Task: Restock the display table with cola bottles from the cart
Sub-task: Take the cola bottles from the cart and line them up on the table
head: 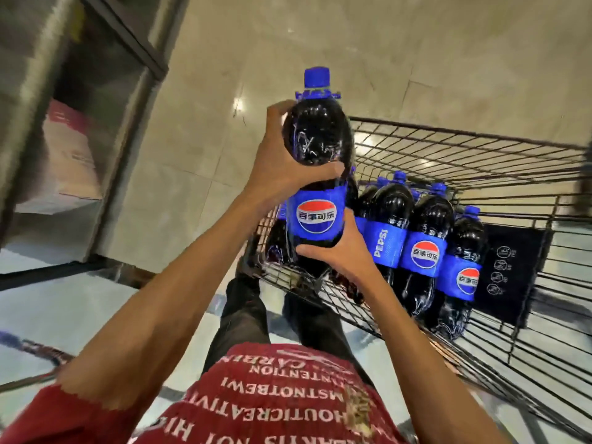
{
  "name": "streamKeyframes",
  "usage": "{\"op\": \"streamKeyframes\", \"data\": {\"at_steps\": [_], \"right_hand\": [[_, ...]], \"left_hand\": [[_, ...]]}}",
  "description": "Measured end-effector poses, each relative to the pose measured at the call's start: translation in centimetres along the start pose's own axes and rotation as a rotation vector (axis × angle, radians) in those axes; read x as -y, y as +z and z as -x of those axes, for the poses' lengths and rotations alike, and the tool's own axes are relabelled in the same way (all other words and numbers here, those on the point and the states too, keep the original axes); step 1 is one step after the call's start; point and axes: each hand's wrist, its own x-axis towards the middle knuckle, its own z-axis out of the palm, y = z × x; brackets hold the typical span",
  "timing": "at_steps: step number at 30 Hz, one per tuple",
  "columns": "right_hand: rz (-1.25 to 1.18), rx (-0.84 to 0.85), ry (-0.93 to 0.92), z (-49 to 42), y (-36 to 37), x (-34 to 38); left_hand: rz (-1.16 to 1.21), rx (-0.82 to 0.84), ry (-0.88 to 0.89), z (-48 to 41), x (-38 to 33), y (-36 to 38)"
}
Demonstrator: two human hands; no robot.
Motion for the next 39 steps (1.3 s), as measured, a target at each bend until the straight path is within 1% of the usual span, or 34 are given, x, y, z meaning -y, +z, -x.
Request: {"op": "streamKeyframes", "data": {"at_steps": [6,13,21,26,31,39], "right_hand": [[0.074,-0.011,-0.176,1.7,3.8,9.0],[0.157,0.039,-0.329,2.8,11.9,18.8],[0.255,0.177,-0.483,5.0,23.9,25.8],[0.265,0.254,-0.562,5.5,30.3,29.0],[0.266,0.323,-0.629,5.5,34.6,31.5],[0.271,0.395,-0.680,3.7,37.9,34.8]], "left_hand": [[0.075,-0.094,0.145,2.4,-8.2,-8.4],[0.107,-0.260,0.262,5.5,-13.3,-20.3],[0.086,-0.443,0.290,10.0,-13.7,-34.3],[0.094,-0.518,0.306,12.6,-13.6,-41.3],[0.094,-0.615,0.359,14.2,-13.9,-45.7],[0.052,-0.709,0.358,13.8,-14.5,-49.7]]}}
